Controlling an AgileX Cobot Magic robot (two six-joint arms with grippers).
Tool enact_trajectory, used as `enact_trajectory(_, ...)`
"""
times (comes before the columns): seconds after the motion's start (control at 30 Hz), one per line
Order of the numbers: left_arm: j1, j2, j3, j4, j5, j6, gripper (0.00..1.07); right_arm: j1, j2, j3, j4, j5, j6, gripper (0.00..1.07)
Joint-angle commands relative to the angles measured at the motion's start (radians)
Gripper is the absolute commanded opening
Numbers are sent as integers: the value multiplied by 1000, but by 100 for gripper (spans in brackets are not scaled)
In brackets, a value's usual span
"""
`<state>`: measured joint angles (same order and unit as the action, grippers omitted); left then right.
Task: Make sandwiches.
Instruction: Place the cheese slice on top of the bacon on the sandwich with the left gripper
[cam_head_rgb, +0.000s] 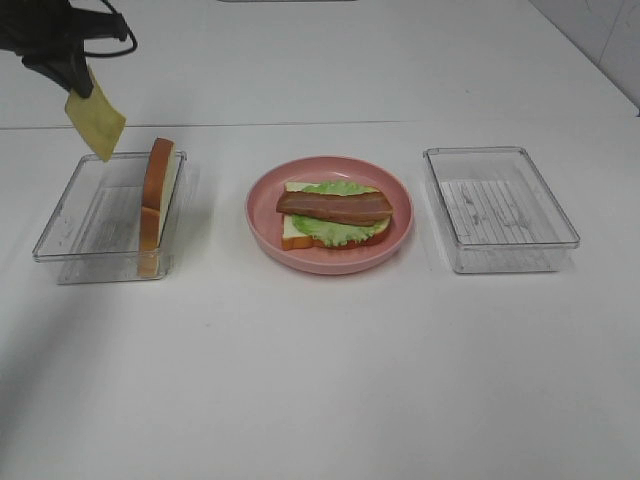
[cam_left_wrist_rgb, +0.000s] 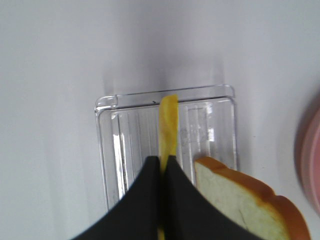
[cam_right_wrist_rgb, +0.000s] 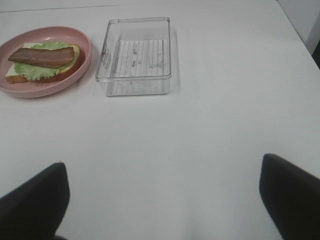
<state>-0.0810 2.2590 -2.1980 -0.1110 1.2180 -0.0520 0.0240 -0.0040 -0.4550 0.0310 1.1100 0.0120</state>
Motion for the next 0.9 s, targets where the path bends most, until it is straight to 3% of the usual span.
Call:
enact_trajectory(0.03, -2, -69, -3, -49, 100, 18, 0, -5, -21, 3, 2, -10, -3, 96)
enact_trajectory(0.13, -2, -116, -3, -99, 98, 35, 0, -5, -21, 3, 2, -10, -3, 96)
enact_trajectory(0.27, -26, -163, -3, -261, 73, 85, 0, -5, -21, 3, 2, -10, -3, 96)
enact_trajectory(0.3, -26, -163, -3, -261, 73, 85, 0, -5, -21, 3, 2, -10, -3, 96)
enact_trajectory(0.37, -61, -164, -8, -364, 57, 139, 0, -5, -21, 3, 2, -10, -3, 96)
enact_trajectory(0.47, -74, -163, -8, -397, 48, 154, 0, -5, -21, 3, 2, -10, -3, 96)
enact_trajectory(0.53, -134, -161, -9, -483, -14, 190, 0, -5, -21, 3, 2, -10, -3, 96)
enact_trajectory(0.9, -317, -67, -9, -511, -106, 238, 0, -5, -21, 3, 2, -10, -3, 96)
